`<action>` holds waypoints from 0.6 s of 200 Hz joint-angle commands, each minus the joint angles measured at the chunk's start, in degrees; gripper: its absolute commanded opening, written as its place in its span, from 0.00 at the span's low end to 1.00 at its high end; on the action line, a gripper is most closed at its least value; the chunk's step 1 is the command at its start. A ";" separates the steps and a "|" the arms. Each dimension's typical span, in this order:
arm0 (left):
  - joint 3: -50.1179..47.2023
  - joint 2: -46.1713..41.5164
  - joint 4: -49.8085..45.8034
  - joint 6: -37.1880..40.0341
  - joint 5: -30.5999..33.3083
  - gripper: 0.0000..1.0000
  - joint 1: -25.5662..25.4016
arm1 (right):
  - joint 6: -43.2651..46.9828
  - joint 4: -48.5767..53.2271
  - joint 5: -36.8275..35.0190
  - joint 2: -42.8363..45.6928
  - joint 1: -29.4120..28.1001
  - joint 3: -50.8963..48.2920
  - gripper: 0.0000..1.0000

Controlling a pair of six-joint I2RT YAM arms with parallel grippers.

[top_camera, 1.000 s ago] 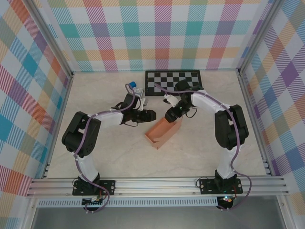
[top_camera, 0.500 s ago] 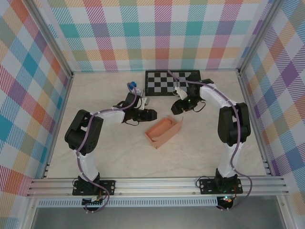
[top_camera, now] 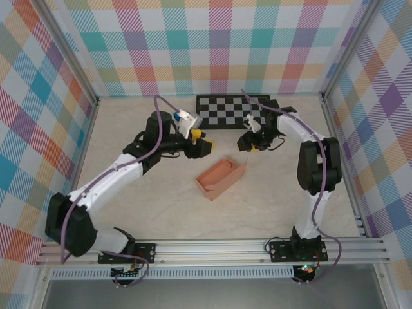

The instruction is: Fold the paper box

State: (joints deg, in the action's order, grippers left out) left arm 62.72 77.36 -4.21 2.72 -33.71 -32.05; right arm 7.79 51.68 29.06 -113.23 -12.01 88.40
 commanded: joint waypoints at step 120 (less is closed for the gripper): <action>-5.20 4.21 -6.16 21.81 12.49 0.71 -20.28 | -35.08 0.83 -9.89 19.61 3.78 -7.80 0.71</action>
State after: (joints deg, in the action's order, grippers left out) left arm 57.41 81.89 -9.61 19.25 -27.59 -48.18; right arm -26.63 50.54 19.29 -91.05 -9.52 81.78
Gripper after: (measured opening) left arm 0.707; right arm 0.715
